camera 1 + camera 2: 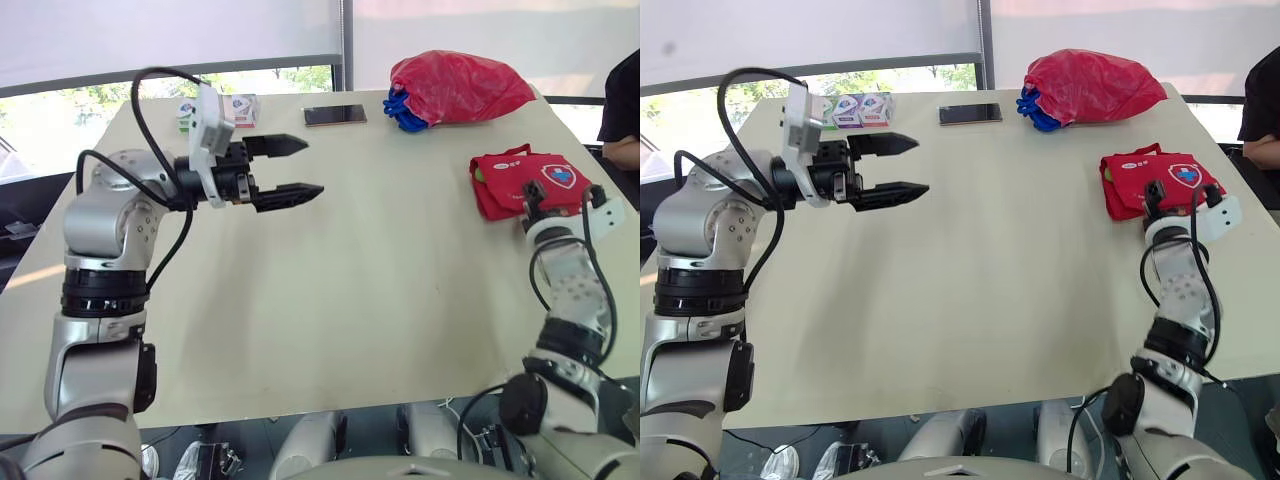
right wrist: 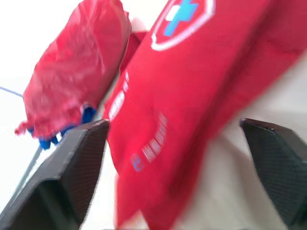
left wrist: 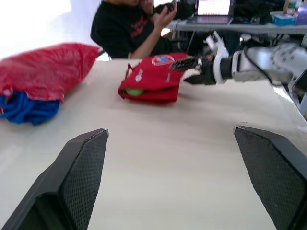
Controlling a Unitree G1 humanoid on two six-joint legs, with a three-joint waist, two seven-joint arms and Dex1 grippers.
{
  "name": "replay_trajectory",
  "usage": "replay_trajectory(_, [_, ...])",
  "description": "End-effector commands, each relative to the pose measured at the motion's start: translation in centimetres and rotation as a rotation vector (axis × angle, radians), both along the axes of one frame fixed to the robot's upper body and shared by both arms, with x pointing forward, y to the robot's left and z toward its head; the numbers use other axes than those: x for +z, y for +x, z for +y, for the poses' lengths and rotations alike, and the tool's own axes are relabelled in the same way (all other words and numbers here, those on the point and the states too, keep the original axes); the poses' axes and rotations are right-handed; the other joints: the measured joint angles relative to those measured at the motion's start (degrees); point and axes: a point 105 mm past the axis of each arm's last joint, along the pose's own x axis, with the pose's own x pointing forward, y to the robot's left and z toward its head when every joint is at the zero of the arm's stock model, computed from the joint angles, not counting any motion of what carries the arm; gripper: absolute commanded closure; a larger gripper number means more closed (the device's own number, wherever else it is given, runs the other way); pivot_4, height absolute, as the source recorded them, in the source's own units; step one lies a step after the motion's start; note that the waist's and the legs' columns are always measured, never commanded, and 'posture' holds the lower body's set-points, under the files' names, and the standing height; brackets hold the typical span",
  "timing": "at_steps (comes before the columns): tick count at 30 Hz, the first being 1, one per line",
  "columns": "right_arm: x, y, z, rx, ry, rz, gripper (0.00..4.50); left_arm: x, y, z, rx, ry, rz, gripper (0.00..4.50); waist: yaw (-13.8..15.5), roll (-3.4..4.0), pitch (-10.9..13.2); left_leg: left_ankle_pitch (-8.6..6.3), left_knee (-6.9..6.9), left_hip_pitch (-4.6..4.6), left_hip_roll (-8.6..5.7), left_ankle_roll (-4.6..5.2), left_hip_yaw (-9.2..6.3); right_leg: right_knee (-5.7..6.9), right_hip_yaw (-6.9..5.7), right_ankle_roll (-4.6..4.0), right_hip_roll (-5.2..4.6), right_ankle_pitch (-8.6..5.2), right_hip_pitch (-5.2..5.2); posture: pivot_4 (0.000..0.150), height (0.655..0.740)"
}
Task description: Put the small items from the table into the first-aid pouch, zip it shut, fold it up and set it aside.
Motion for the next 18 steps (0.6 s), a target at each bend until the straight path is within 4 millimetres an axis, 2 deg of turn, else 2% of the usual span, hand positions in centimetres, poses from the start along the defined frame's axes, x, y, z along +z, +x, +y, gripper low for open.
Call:
replay_trajectory(1, [2.6, -2.2, 1.9, 0.188, -0.217, -0.071, 0.05, -0.4, -0.7, 0.2, 0.013, 0.055, -0.055, 0.00, 0.0, 0.01, 0.0, 0.00, -0.01, -0.01, 0.00, 0.01, 0.02, -0.01, 0.02, 0.00, 0.00, 0.00, -0.01, 0.150, 0.7400])
replay_trajectory(3, [2.5, -4.0, 3.3, 0.354, -0.479, -0.063, 0.05, -1.5, -0.9, 0.4, 0.046, 0.047, -0.049, 0.00, 0.1, 0.03, 0.0, -0.01, -0.02, -0.01, 0.01, 0.02, 0.11, -0.02, 0.11, 0.00, 0.00, 0.00, -0.03, 0.150, 0.7400])
replay_trajectory(5, [2.0, -5.7, 4.4, 0.499, -0.670, -0.063, 0.05, -2.4, -1.1, 0.7, 0.084, 0.027, -0.020, 0.00, 0.2, 0.01, 0.0, -0.04, -0.02, 0.04, 0.01, 0.06, 0.26, -0.01, 0.21, 0.03, 0.01, -0.01, -0.04, 0.150, 0.7400])
replay_trajectory(8, [2.3, -9.3, 6.4, 0.747, -0.851, -0.205, 0.05, -5.3, -2.2, 2.4, 0.180, 0.025, 0.061, 0.00, 0.1, -0.07, -0.1, -0.05, -0.05, 0.07, 0.07, 0.07, 0.27, -0.03, 0.22, 0.04, 0.06, -0.01, -0.02, 0.150, 0.7400])
replay_trajectory(10, [2.0, -10.8, 6.7, 0.845, -0.908, -0.248, 0.05, -6.6, -2.9, 3.0, 0.215, 0.044, 0.083, 0.00, 0.1, -0.14, 0.0, -0.08, -0.15, 0.12, 0.10, 0.11, 0.29, -0.09, 0.34, 0.05, 0.05, -0.02, 0.02, 0.150, 0.7400])
replay_trajectory(13, [1.8, -12.2, 5.1, 0.901, -0.976, -0.277, 0.05, -10.0, -4.7, 4.4, 0.304, 0.082, 0.173, 0.00, 0.4, -0.18, 0.0, -0.10, -0.04, 0.15, 0.11, 0.15, 0.37, -0.13, 0.39, 0.10, 0.09, 0.03, 0.05, 0.150, 0.7400])
replay_trajectory(15, [1.5, -12.5, 3.6, 0.927, -1.034, -0.262, 0.05, -11.1, -5.7, 4.5, 0.317, 0.036, 0.210, 0.00, 1.7, -0.26, 0.0, -0.15, -0.04, 0.23, 0.11, 0.22, 0.47, -0.20, 0.45, 0.11, 0.06, 0.03, 0.14, 0.150, 0.7400])
replay_trajectory(18, [1.1, -12.8, 2.3, 0.952, -1.047, -0.259, 0.05, -12.6, -6.7, 4.8, 0.335, 0.081, 0.187, 0.00, 2.4, -0.29, 0.0, -0.17, -0.03, 0.22, 0.10, 0.23, 0.48, -0.23, 0.42, 0.11, 0.02, 0.05, 0.16, 0.150, 0.7400])
